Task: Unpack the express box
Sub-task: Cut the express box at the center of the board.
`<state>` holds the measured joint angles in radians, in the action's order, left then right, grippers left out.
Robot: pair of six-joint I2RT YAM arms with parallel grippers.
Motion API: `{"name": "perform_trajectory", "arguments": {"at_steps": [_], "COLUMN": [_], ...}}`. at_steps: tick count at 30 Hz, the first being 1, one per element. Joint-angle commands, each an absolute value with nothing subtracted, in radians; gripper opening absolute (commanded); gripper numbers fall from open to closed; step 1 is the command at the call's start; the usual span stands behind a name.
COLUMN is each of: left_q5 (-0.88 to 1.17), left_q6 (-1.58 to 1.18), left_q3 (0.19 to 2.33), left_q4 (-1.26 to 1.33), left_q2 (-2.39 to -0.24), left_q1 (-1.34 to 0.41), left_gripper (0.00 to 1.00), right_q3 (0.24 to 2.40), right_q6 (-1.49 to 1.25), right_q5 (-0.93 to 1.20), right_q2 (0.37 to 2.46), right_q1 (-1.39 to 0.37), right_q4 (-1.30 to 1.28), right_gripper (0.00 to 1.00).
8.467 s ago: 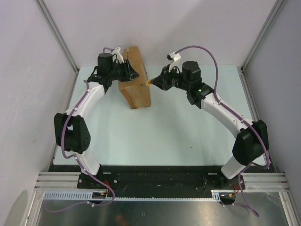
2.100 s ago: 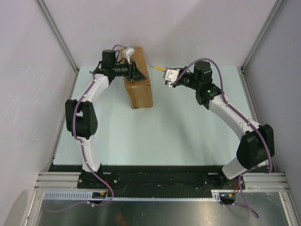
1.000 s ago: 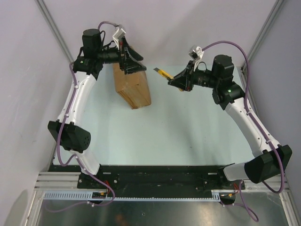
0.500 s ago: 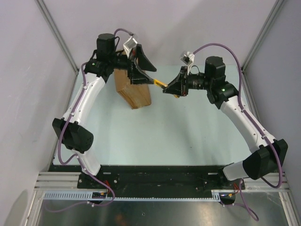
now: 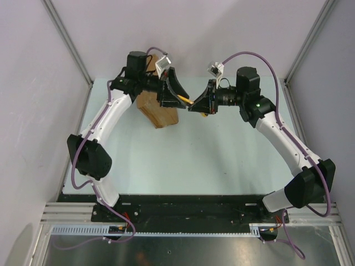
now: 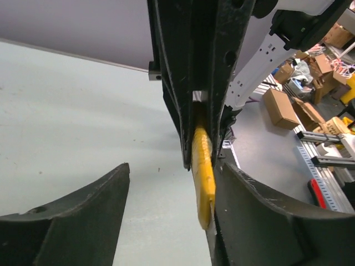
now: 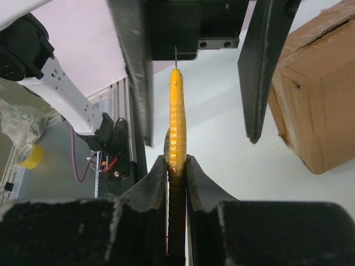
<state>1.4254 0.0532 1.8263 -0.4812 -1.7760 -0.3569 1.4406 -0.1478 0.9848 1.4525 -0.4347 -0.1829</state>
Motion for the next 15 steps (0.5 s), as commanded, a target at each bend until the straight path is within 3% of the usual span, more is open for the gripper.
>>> {"name": "perform_trajectory", "arguments": {"at_steps": [1, 2, 5, 7, 8, 9, 11, 13, 14, 15], "left_q5": [1.476, 1.467, 1.447, 1.447, 1.456, 1.466, 1.491, 1.491, 1.499, 1.506], "left_q6": [0.146, 0.144, 0.126, 0.111, 0.107, 0.107, 0.115, 0.123, 0.123, 0.121], "left_q3": [1.799, 1.801, 1.831, 1.848, 1.859, 1.861, 1.858, 1.849, 1.838, 1.833], "left_q4": [-0.476, -0.477, -0.479, -0.479, -0.479, -0.479, -0.477, -0.477, -0.476, -0.476], "left_q2": [-1.718, -1.720, -1.726, -1.729, -1.723, -1.721, -1.707, -1.703, -1.700, -1.703], "left_q1": [-0.357, -0.357, -0.357, -0.357, -0.357, -0.356, -0.354, -0.354, -0.354, -0.354], "left_gripper": [0.65, 0.51, 0.40, 0.43, 0.57, 0.64, 0.71, 0.63, 0.45, 0.36], "right_q3": [1.482, 1.482, 1.482, 1.482, 1.482, 1.480, 1.480, 1.480, 1.479, 1.477], "right_q6": [-0.167, -0.166, -0.153, -0.146, -0.141, -0.130, -0.123, -0.117, -0.117, -0.117], "right_q5": [0.999, 0.999, 0.994, 0.994, 0.994, 0.994, 0.985, 0.976, 0.973, 0.970], "right_q2": [1.451, 1.453, 1.453, 1.454, 1.454, 1.451, 1.448, 1.442, 1.440, 1.439], "right_q1": [-0.437, -0.439, -0.443, -0.446, -0.446, -0.448, -0.446, -0.448, -0.446, -0.448], "right_q4": [-0.140, -0.141, -0.159, -0.179, -0.187, -0.195, -0.215, -0.224, -0.224, -0.225], "right_gripper": [0.00, 0.00, 0.00, 0.00, 0.00, 0.00, 0.00, 0.00, 0.00, 0.00]}}
